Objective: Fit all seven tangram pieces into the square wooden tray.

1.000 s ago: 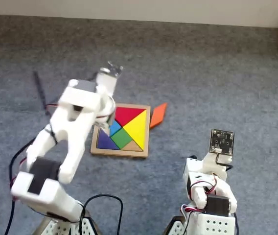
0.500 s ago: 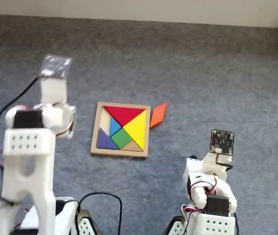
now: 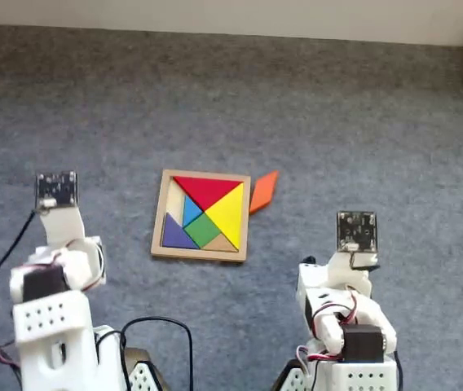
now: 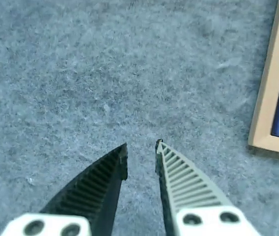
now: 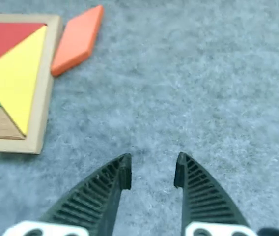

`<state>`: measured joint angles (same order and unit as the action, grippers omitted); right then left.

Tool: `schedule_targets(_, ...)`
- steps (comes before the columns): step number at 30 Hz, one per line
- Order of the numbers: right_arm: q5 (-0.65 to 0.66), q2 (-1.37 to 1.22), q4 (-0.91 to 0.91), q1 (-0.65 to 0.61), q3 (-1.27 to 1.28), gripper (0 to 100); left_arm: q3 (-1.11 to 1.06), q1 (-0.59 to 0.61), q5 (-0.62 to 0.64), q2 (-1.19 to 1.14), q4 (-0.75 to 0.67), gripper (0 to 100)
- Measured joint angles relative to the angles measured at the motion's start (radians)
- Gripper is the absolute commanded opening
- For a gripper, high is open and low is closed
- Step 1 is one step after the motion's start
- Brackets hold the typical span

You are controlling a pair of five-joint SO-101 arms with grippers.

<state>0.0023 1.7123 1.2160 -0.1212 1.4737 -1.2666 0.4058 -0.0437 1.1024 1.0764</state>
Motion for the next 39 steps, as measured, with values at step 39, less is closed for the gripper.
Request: schedule_targets(39, -0.293, -1.893, -0.278, -0.204, -1.26, 16.0, -0.198, 0.003, 0.0, 0.385, -0.006, 12)
